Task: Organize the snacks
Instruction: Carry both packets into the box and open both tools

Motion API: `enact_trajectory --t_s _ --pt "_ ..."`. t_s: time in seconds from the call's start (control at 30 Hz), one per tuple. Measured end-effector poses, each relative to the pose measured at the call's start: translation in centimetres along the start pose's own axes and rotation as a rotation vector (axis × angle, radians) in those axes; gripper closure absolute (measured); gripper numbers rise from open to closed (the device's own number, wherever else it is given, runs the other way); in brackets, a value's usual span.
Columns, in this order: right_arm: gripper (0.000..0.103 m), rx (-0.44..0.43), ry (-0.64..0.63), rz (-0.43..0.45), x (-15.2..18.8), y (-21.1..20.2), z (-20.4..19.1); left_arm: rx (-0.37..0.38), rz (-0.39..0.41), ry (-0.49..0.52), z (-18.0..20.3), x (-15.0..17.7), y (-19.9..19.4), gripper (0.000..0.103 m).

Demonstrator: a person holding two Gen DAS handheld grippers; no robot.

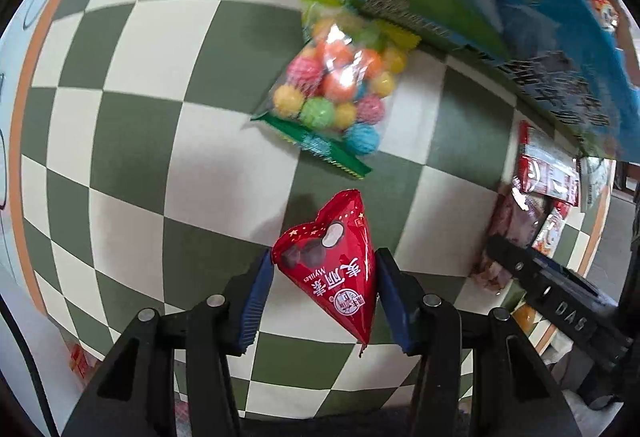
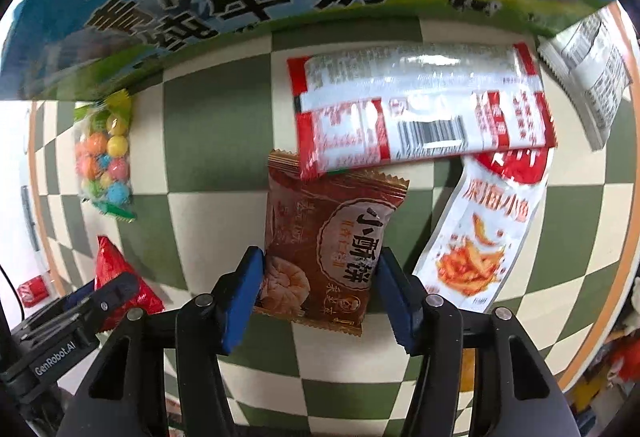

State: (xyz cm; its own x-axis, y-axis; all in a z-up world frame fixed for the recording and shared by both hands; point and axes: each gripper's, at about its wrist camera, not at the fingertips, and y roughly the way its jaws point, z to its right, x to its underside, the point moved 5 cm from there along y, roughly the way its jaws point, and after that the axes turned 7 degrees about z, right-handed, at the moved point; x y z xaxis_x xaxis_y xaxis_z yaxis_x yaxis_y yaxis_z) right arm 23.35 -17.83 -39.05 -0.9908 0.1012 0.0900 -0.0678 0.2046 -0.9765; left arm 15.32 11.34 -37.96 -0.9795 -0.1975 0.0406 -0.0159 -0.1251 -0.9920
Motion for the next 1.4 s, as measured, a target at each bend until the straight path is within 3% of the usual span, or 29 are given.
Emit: enact_trajectory --t_s 0.37,0.5,0.53,0.67,0.87,0.97,1.1,1.4 --pt "0.043 -0.155 -0.020 0.060 2.9 -5.4 -0.4 0.069 0.090 0.089 7.0 -0.8 -6.1 0.054" --pt "0.043 -0.211 -0.021 0.107 2.6 -9.3 -0.1 0.119 0.144 0.133 6.2 -2.2 -10.0 0.054" --pt "0.043 -0.228 -0.019 0.124 2.4 -10.4 0.1 0.126 0.155 0.141 4.6 -3.1 -10.9 0.054" --pt "0.043 -0.278 -0.022 0.196 0.3 -15.6 1.6 0.159 0.203 0.179 5.9 -6.6 -14.4 0.054" --pt "0.043 -0.276 -0.049 0.312 -6.1 -21.6 1.5 0.120 0.266 0.237 8.6 -14.2 -17.7 0.054" --pt "0.043 -0.231 -0.065 0.349 -9.7 -23.2 1.5 0.078 0.261 0.248 9.0 -18.5 -17.3 0.054" --pt "0.043 -0.192 -0.067 0.348 -13.4 -22.6 2.1 0.000 0.216 0.285 9.8 -23.0 -15.2 0.054" --pt "0.043 -0.104 -0.070 0.258 -17.5 -17.0 3.2 -0.139 0.101 0.319 9.4 -26.7 -8.6 0.054"
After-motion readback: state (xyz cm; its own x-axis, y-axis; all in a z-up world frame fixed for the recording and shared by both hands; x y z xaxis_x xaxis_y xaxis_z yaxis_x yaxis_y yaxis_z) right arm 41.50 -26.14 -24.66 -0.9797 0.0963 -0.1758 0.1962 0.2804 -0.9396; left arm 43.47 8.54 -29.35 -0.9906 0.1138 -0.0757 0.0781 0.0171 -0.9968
